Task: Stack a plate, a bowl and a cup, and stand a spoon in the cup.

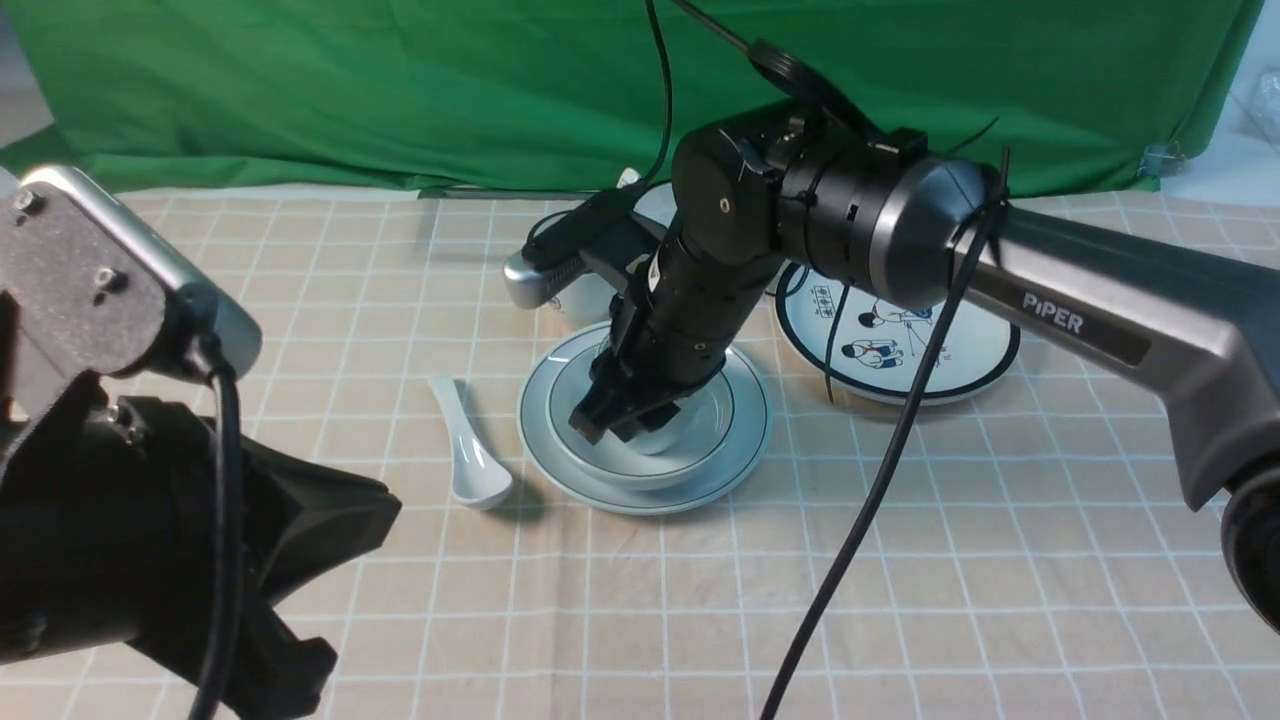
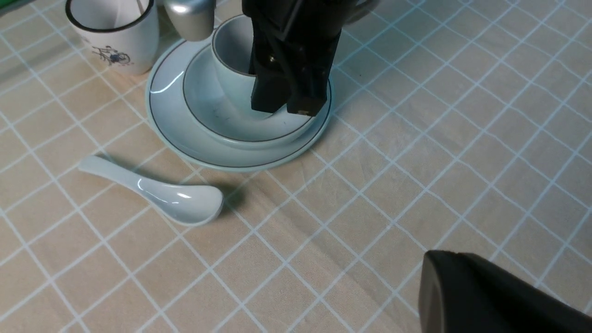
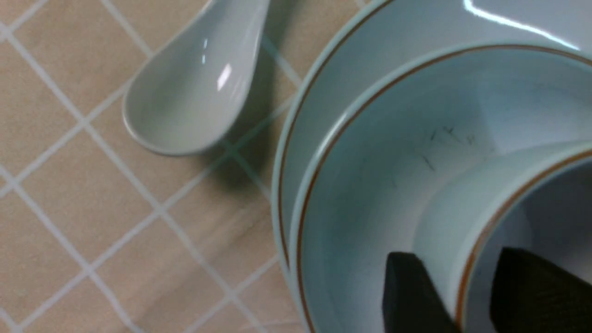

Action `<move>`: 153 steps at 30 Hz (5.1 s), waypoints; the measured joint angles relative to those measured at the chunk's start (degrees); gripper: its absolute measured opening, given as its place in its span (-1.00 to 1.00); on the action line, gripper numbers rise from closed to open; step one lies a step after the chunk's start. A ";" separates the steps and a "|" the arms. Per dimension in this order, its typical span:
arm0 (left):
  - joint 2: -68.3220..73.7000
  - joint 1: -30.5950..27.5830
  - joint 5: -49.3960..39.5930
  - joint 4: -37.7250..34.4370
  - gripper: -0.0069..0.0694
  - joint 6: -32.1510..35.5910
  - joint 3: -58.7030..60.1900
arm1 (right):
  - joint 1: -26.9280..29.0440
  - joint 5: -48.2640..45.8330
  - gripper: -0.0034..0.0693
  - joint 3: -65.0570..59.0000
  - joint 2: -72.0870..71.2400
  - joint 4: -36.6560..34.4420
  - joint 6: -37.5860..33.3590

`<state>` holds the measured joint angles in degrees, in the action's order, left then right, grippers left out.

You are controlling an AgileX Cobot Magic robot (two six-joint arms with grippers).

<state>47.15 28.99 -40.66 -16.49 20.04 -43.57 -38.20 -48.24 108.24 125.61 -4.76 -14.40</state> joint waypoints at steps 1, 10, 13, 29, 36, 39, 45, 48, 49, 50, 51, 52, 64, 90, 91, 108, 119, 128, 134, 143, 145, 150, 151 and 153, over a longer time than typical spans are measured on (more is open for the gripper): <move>0.00 0.00 0.00 0.27 -0.81 -0.52 0.00 | 0.00 -0.29 -0.01 0.23 0.00 0.00 0.24; 3.67 0.00 -1.06 8.12 -0.78 -14.75 -2.40 | 0.00 -9.72 0.26 6.09 -8.57 0.93 1.38; 13.20 0.00 -2.29 12.04 -0.78 -20.69 -6.66 | 0.00 -17.82 -0.11 5.30 -18.08 6.16 2.43; 54.62 -6.39 -7.98 23.70 -0.27 -35.00 -30.79 | 0.16 -13.71 -0.37 -36.72 -59.59 9.08 8.01; 63.42 -11.53 -7.23 20.28 0.15 -35.00 -37.98 | 0.16 -12.11 -0.36 -46.78 -73.39 9.08 11.47; 67.12 -11.94 -6.28 20.76 0.26 -35.20 -40.40 | 0.16 -10.97 -0.35 -48.14 -77.35 9.08 12.09; 72.80 -11.94 -5.25 20.97 0.28 -36.32 -44.78 | 0.16 -10.62 -0.34 -49.04 -81.76 9.08 12.15; 74.93 -11.94 -6.49 20.97 0.25 -36.59 -46.33 | 0.16 -10.94 -0.33 -49.09 -82.21 9.08 12.15; 76.25 -11.94 -7.86 21.06 0.20 -36.78 -47.72 | 0.16 -11.21 -0.32 -49.09 -82.27 9.08 12.25; 76.44 -11.94 -7.98 21.12 0.19 -36.79 -47.85 | 0.16 -11.30 -0.32 -49.09 -82.27 9.08 12.25; 76.71 -11.94 -8.81 21.07 0.16 -36.83 -48.31 | 0.16 -11.41 -0.32 -49.11 -82.27 9.08 12.29; 77.15 -11.94 -9.53 21.00 0.08 -36.91 -48.98 | 0.16 -11.46 -0.31 -49.11 -82.27 9.08 12.29; 73.81 -11.98 -11.80 16.97 -0.51 -29.50 -48.43 | 0.16 -11.99 -0.31 -49.11 -82.27 9.08 12.29; 52.60 1.30 96.97 30.83 -0.51 -29.61 -3.32 | 0.16 -7.80 -0.31 -50.77 -82.27 9.08 17.44; 54.10 1.30 96.97 30.70 -0.51 -29.66 -4.22 | 0.16 -7.86 -0.31 -50.77 -82.27 9.08 17.68; 64.99 1.30 97.97 26.11 -0.44 -27.54 -7.14 | 0.16 -8.28 -0.31 -50.77 -82.27 9.08 19.37; 63.52 1.30 99.61 26.47 0.40 -27.47 -5.78 | 0.16 -8.28 -0.31 -50.64 -82.27 9.08 19.41; 30.53 1.30 89.66 27.37 -0.29 -30.67 13.87 | 0.16 -16.25 -0.41 -44.10 -83.76 9.13 19.59; 0.57 1.30 71.12 34.16 -0.79 -40.17 22.15 | 0.16 -18.60 -0.82 -47.16 -91.04 9.31 24.42; -24.83 1.30 54.94 37.92 -0.81 -42.09 28.06 | 0.16 -18.52 -0.80 -51.92 -98.10 9.24 29.60; -27.82 1.30 52.88 37.97 -0.81 -42.29 30.04 | 0.16 -18.26 -0.77 -51.93 -98.10 9.20 29.89; -29.05 1.30 51.86 38.09 -0.81 -42.29 33.46 | 0.16 -18.12 -0.71 -51.93 -98.10 9.20 30.00; -29.05 1.30 51.61 38.09 -0.81 -42.29 34.70 | 0.16 -18.12 -0.70 -51.93 -98.10 9.20 30.00; -29.05 1.30 51.61 38.09 -0.81 -42.29 35.87 | 0.16 -18.12 -0.69 -51.98 -98.10 9.20 30.00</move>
<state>18.10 30.29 10.95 21.60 -22.26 -7.70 -38.05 -66.35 56.26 27.51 4.44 15.60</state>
